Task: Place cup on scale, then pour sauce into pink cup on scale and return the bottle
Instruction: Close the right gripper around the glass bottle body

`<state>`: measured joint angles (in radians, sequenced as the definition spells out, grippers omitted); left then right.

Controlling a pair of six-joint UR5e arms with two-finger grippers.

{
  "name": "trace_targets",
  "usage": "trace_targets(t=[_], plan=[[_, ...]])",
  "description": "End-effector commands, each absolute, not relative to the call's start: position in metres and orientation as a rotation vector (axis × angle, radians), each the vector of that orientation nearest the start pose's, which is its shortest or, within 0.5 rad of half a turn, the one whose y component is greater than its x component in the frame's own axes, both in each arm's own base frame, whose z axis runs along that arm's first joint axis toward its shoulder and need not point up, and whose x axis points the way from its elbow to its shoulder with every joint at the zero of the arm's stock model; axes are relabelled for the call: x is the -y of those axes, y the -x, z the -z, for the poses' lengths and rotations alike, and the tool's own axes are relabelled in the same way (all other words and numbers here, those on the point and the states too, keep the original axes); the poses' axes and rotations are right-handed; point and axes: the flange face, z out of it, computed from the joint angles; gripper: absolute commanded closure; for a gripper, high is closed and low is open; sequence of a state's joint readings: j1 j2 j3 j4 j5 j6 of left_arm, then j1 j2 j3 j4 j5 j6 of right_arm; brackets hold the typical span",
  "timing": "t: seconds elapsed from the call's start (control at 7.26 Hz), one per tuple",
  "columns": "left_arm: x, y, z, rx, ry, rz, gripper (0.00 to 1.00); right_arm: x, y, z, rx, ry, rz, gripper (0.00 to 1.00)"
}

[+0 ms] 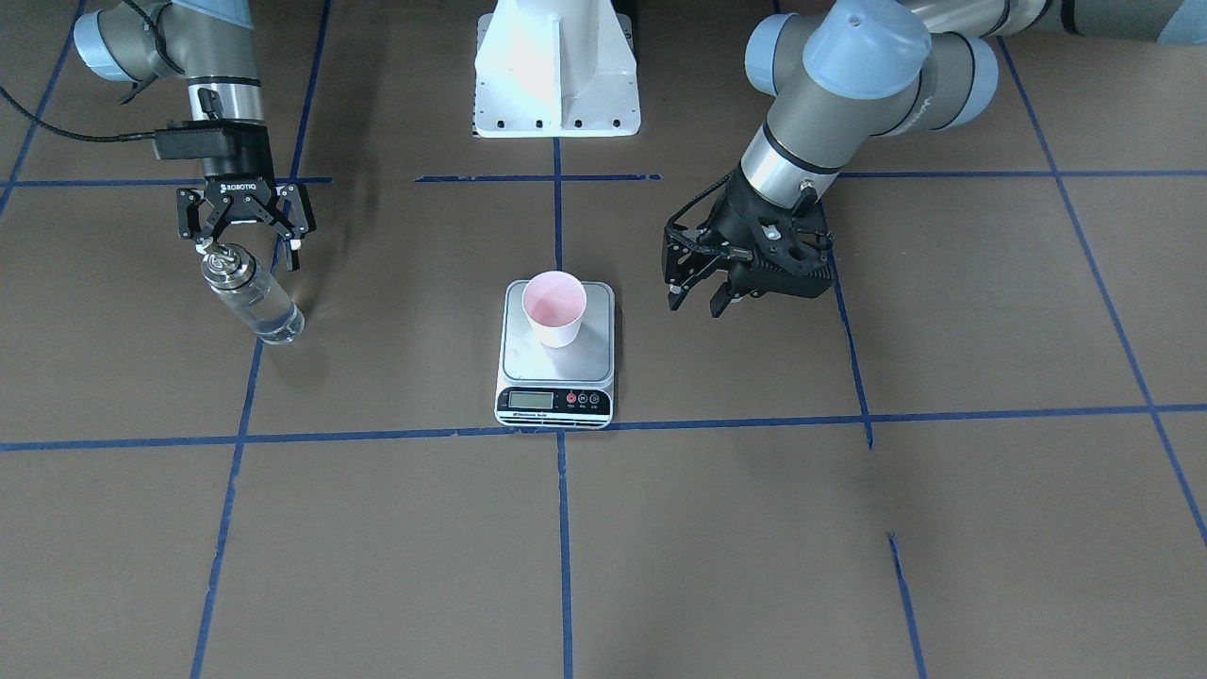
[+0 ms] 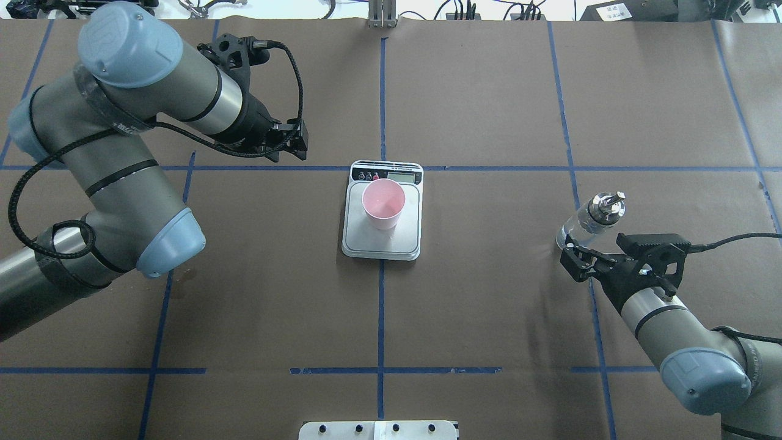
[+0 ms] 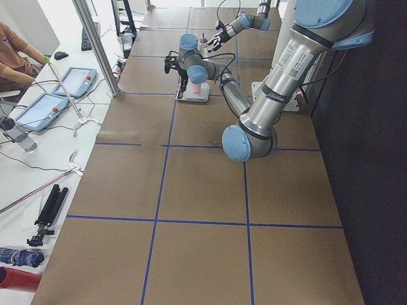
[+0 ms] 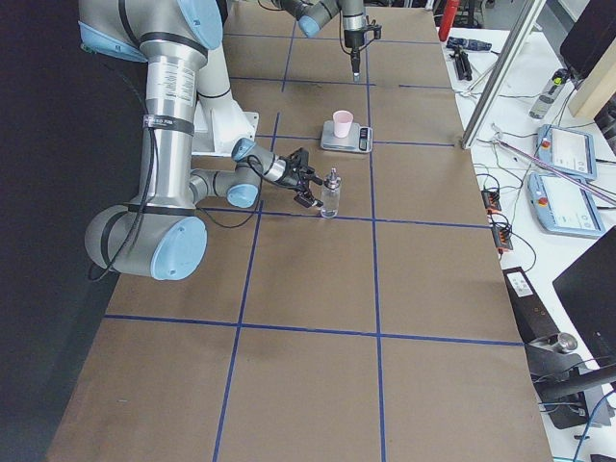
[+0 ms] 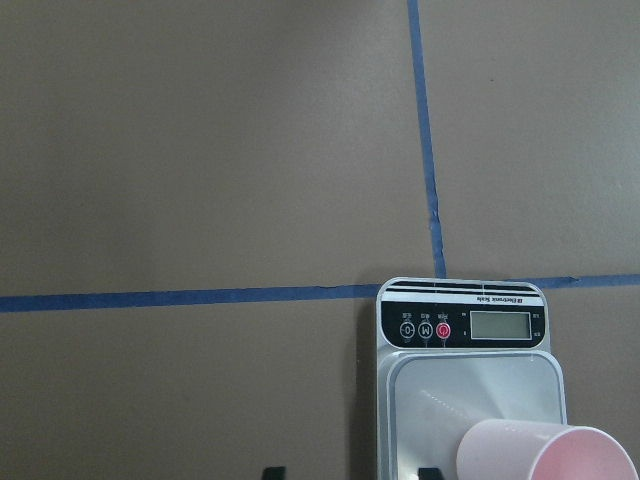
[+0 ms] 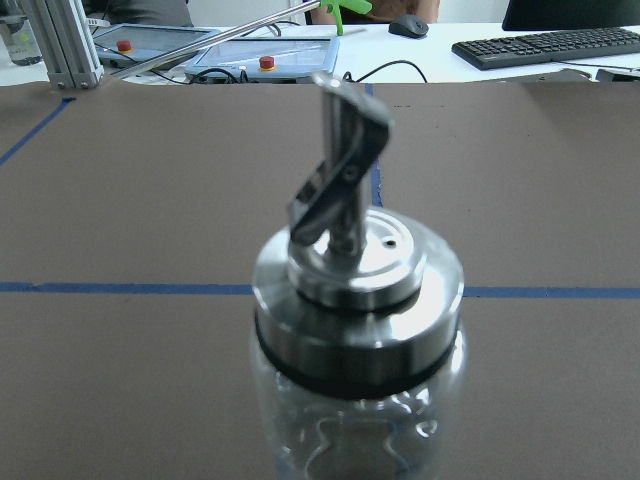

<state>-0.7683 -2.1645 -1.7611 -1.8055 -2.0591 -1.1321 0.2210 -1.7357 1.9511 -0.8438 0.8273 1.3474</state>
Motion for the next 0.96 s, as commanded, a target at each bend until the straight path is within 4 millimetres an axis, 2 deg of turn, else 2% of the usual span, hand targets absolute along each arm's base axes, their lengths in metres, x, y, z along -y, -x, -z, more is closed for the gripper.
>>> trace_targets(t=[0.0, 0.14, 0.28, 0.41, 0.55, 0.83], plan=[[0.508, -0.402, -0.203, -1.066, -0.195, 0.049, 0.46, 0.292, 0.381, -0.468, 0.707, -0.877, -0.346, 0.01], [0.508, -0.402, -0.203, -1.066, -0.195, 0.049, 0.46, 0.293, 0.386, -0.468, 0.706, -0.877, -0.345, 0.01], [0.508, -0.402, -0.203, -1.066, -0.195, 0.049, 0.46, 0.294, 0.393, -0.478, 0.686, -0.876, -0.332, 0.01], [0.509, -0.403, -0.206, -1.061, -0.192, 0.049, 0.46, 0.297, 0.405, -0.476, 0.692, -0.878, -0.332, 0.01], [0.509, -0.403, -0.205, -1.062, -0.194, 0.049, 0.46, 0.298, 0.409, -0.489, 0.667, -0.876, -0.321, 0.01], [0.509, -0.403, -0.205, -1.062, -0.194, 0.049, 0.46, 0.298, 0.409, -0.494, 0.656, -0.879, -0.319, 0.01]])
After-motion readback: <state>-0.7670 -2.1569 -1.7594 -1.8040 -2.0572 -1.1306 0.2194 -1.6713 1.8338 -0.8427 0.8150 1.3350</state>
